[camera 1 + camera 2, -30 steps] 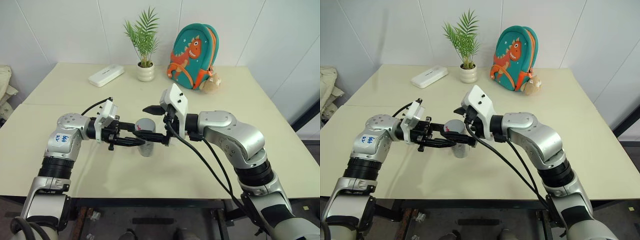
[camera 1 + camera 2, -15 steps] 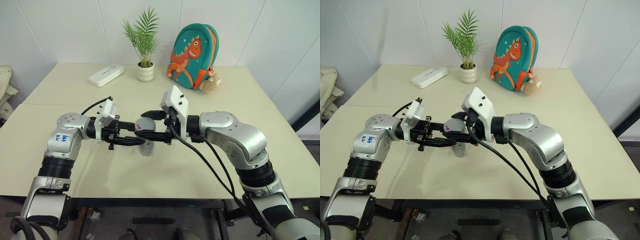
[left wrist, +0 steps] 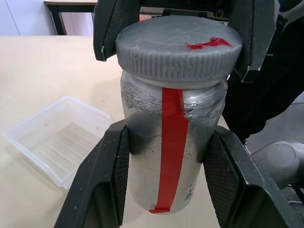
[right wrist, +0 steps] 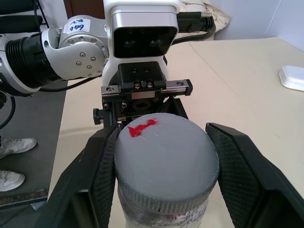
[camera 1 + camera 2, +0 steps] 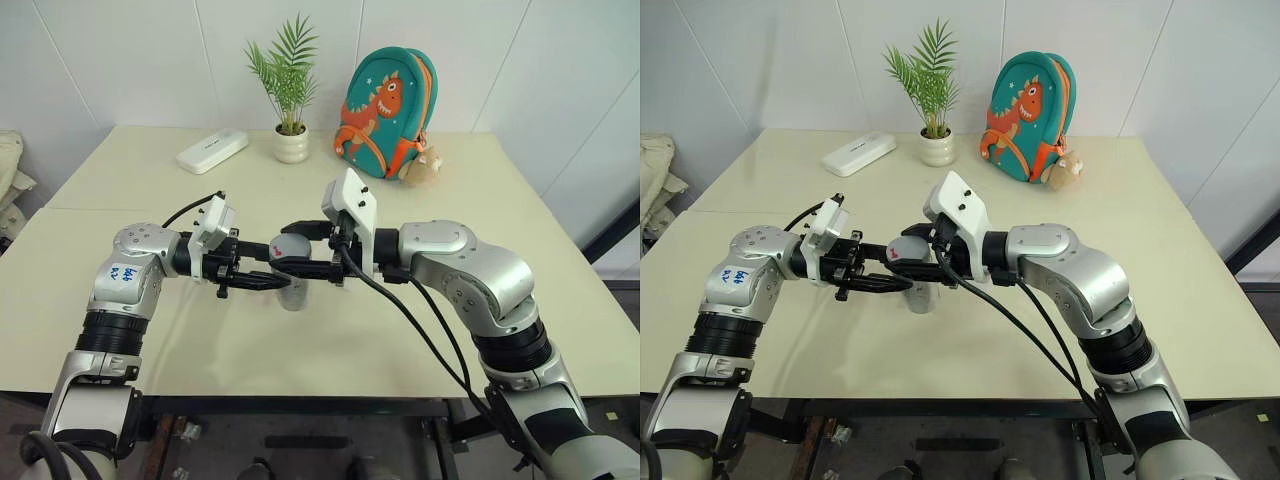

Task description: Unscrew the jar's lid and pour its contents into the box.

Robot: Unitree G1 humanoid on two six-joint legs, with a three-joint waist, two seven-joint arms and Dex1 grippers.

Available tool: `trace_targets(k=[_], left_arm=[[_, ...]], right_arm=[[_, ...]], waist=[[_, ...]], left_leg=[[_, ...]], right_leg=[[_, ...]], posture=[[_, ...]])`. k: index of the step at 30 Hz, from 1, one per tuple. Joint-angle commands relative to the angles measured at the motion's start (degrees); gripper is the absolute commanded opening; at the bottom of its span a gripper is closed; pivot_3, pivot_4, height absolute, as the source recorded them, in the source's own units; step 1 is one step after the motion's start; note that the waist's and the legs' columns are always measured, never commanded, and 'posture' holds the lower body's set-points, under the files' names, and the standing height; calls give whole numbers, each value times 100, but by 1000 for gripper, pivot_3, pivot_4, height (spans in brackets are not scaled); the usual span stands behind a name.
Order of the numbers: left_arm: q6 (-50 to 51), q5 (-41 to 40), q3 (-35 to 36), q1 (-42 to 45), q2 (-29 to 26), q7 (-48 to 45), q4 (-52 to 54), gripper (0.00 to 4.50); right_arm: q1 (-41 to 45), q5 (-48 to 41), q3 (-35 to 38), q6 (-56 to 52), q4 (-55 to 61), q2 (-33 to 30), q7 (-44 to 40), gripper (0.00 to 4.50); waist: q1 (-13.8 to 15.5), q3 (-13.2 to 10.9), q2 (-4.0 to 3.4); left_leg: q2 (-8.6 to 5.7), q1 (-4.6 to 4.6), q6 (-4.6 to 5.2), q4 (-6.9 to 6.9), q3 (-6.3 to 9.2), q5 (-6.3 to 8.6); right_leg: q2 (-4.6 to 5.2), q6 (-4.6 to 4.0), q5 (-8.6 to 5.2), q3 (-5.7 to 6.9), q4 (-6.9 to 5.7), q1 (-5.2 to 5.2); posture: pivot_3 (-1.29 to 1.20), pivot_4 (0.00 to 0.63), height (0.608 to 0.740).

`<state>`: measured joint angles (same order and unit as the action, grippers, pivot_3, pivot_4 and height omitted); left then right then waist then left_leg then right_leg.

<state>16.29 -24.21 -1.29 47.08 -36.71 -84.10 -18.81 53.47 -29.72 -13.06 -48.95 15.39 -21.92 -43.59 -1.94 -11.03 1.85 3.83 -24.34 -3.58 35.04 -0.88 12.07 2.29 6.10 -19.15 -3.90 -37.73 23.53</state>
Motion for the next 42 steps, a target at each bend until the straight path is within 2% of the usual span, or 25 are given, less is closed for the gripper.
trace_targets(k=[1,42], left_arm=[[194,76,-147,55,-89,-103,74,1874],[463,127,-357,-423,-117,-119,462,1874]], right_arm=[[334,25,415,353,109,-107,-42,2544],[699,129,625,1148,-304,-195,-561,2544]], waist=[[1,0,0],[0,0,0]], left_leg=[[0,0,0,0,0,0],[0,0,0,1,0,0]], right_leg=[[0,0,0,0,0,0],[0,0,0,0,-1,0]], posture=[[0,150,740],[0,150,740]])
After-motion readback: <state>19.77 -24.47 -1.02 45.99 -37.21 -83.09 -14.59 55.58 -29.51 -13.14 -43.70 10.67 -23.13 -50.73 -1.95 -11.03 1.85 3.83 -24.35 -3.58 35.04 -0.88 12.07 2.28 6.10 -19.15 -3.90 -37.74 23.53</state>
